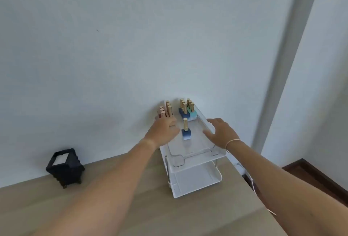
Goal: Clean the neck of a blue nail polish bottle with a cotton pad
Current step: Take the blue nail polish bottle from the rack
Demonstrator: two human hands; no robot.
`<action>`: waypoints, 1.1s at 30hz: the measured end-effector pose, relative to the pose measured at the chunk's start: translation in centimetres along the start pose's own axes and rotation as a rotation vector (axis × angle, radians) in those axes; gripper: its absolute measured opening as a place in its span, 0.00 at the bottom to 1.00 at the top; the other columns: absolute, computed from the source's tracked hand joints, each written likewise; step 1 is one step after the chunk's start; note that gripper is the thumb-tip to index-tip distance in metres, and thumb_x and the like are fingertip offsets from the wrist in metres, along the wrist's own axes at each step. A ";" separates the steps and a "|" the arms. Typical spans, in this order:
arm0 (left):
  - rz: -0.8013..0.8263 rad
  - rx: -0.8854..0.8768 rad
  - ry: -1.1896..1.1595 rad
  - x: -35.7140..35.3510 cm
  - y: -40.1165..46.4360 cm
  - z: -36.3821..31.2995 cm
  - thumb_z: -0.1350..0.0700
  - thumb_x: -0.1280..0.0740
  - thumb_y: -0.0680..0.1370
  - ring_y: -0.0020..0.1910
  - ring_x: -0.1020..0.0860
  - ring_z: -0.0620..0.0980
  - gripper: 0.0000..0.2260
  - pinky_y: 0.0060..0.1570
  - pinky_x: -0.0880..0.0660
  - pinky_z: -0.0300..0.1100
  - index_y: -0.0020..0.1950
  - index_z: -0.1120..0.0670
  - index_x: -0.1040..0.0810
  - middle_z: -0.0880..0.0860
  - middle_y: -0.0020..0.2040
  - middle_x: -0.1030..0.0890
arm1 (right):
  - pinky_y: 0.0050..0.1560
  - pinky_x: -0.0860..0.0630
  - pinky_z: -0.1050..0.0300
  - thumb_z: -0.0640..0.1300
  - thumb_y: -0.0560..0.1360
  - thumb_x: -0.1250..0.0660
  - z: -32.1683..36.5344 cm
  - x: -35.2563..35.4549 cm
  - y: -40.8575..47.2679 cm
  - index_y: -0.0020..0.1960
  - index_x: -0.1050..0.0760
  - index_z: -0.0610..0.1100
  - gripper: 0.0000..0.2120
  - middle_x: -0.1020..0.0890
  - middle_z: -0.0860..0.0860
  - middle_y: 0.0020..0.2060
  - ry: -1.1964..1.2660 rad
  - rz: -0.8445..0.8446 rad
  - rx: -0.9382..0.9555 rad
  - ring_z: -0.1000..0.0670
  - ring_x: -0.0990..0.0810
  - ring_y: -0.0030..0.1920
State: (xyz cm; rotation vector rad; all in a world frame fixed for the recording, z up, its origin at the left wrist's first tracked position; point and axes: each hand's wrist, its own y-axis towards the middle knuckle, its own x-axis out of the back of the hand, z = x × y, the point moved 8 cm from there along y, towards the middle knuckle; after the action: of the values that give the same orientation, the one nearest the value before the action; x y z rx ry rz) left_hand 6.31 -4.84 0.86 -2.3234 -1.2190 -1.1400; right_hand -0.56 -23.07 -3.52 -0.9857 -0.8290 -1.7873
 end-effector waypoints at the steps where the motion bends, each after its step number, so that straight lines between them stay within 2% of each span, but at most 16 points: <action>1: 0.019 0.015 0.001 -0.7 0.2 0.2 0.55 0.38 0.74 0.49 0.27 0.52 0.02 0.43 0.31 0.39 0.42 0.50 0.30 0.51 0.44 0.26 | 0.66 0.32 0.48 0.54 0.75 0.41 -0.4 -0.2 0.0 0.71 0.40 0.46 0.27 0.34 0.46 0.71 0.009 0.018 -0.018 0.45 0.32 0.67; 2: 0.034 0.025 0.020 -1.3 0.5 0.3 0.54 0.38 0.74 0.52 0.27 0.53 0.02 0.47 0.29 0.41 0.45 0.51 0.26 0.52 0.47 0.24 | 0.66 0.32 0.48 0.54 0.76 0.41 -0.7 -0.4 0.1 0.72 0.41 0.45 0.28 0.35 0.46 0.71 0.016 0.030 -0.023 0.45 0.32 0.67; 3: 0.053 0.043 0.048 -2.0 0.8 0.6 0.53 0.37 0.74 0.58 0.27 0.54 0.10 0.55 0.29 0.43 0.54 0.53 0.24 0.53 0.55 0.23 | 0.67 0.33 0.49 0.54 0.76 0.41 -1.0 -0.8 0.2 0.72 0.42 0.45 0.28 0.36 0.45 0.71 0.009 0.046 -0.025 0.44 0.32 0.68; 4: 0.062 0.064 0.065 -2.4 0.9 0.8 0.52 0.37 0.74 0.64 0.30 0.54 0.18 0.63 0.32 0.44 0.63 0.54 0.27 0.54 0.63 0.25 | 0.67 0.33 0.49 0.53 0.76 0.41 -1.2 -1.2 0.1 0.73 0.43 0.44 0.29 0.36 0.45 0.72 0.001 0.073 -0.031 0.44 0.33 0.68; 5: 0.064 0.087 0.075 -2.7 1.1 1.2 0.52 0.36 0.74 0.68 0.33 0.54 0.22 0.66 0.36 0.44 0.68 0.55 0.31 0.54 0.68 0.29 | 0.67 0.33 0.49 0.53 0.76 0.41 -1.4 -1.7 0.3 0.73 0.44 0.43 0.29 0.36 0.45 0.72 0.003 0.090 -0.039 0.44 0.33 0.68; 7: 0.075 0.104 0.085 -3.4 1.5 1.7 0.51 0.35 0.74 0.70 0.35 0.54 0.25 0.66 0.38 0.42 0.70 0.55 0.35 0.55 0.71 0.32 | 0.67 0.33 0.49 0.51 0.77 0.42 -1.7 -2.5 0.4 0.74 0.46 0.44 0.29 0.36 0.45 0.72 0.026 0.109 -0.053 0.44 0.33 0.69; 10: 0.087 0.142 0.095 -4.1 2.2 2.6 0.51 0.35 0.74 0.68 0.33 0.55 0.27 0.61 0.37 0.40 0.71 0.55 0.37 0.56 0.70 0.32 | 0.65 0.31 0.50 0.47 0.77 0.44 -1.8 -2.9 0.6 0.74 0.48 0.45 0.27 0.35 0.45 0.72 0.064 0.096 -0.056 0.44 0.30 0.67; 14: 0.095 0.183 0.105 -4.8 2.8 3.2 0.52 0.34 0.75 0.68 0.33 0.56 0.27 0.61 0.36 0.40 0.71 0.57 0.37 0.57 0.70 0.31 | 0.60 0.29 0.54 0.43 0.77 0.46 -1.9 -3.2 0.6 0.74 0.48 0.44 0.26 0.34 0.44 0.70 0.097 0.076 -0.040 0.44 0.27 0.63; 19: 0.119 0.228 0.129 -5.7 3.8 3.2 0.53 0.34 0.75 0.67 0.32 0.57 0.27 0.64 0.34 0.44 0.71 0.58 0.38 0.59 0.70 0.31 | 0.60 0.28 0.53 0.43 0.77 0.46 -1.9 -3.2 0.6 0.74 0.48 0.43 0.26 0.34 0.43 0.70 0.105 0.054 -0.027 0.44 0.27 0.62; 25: 0.112 0.272 0.053 -6.7 4.8 3.6 0.55 0.32 0.74 0.64 0.29 0.57 0.26 0.61 0.32 0.44 0.70 0.58 0.35 0.59 0.67 0.28 | 0.59 0.27 0.54 0.42 0.78 0.47 -1.8 -3.1 0.5 0.74 0.48 0.43 0.26 0.33 0.43 0.69 0.101 0.048 -0.013 0.44 0.26 0.61; 27: 0.106 0.272 0.062 -6.8 5.0 3.6 0.56 0.33 0.74 0.61 0.28 0.57 0.23 0.58 0.31 0.43 0.68 0.58 0.32 0.59 0.64 0.26 | 0.59 0.27 0.53 0.42 0.78 0.46 -1.8 -3.1 0.5 0.74 0.48 0.43 0.26 0.33 0.44 0.69 0.105 0.044 -0.012 0.44 0.26 0.61; 30: 0.091 0.257 0.093 -7.0 5.3 3.4 0.57 0.33 0.75 0.52 0.25 0.56 0.15 0.52 0.29 0.44 0.60 0.60 0.26 0.60 0.56 0.22 | 0.59 0.27 0.53 0.43 0.78 0.46 -1.8 -3.2 0.5 0.74 0.48 0.43 0.26 0.33 0.44 0.70 0.105 0.041 -0.006 0.44 0.26 0.61; 33: 0.062 0.264 0.087 -6.9 5.3 3.5 0.58 0.33 0.75 0.47 0.26 0.54 0.12 0.50 0.29 0.43 0.57 0.60 0.24 0.60 0.53 0.21 | 0.59 0.27 0.53 0.42 0.77 0.46 -1.9 -3.2 0.5 0.74 0.48 0.44 0.26 0.34 0.44 0.70 0.111 0.038 -0.009 0.44 0.26 0.61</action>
State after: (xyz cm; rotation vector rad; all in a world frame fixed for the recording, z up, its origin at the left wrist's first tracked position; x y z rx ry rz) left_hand 9.99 -10.07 -6.04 -2.0792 -1.1797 -0.9827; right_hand 0.22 -23.57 -7.13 -0.8940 -0.7289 -1.7970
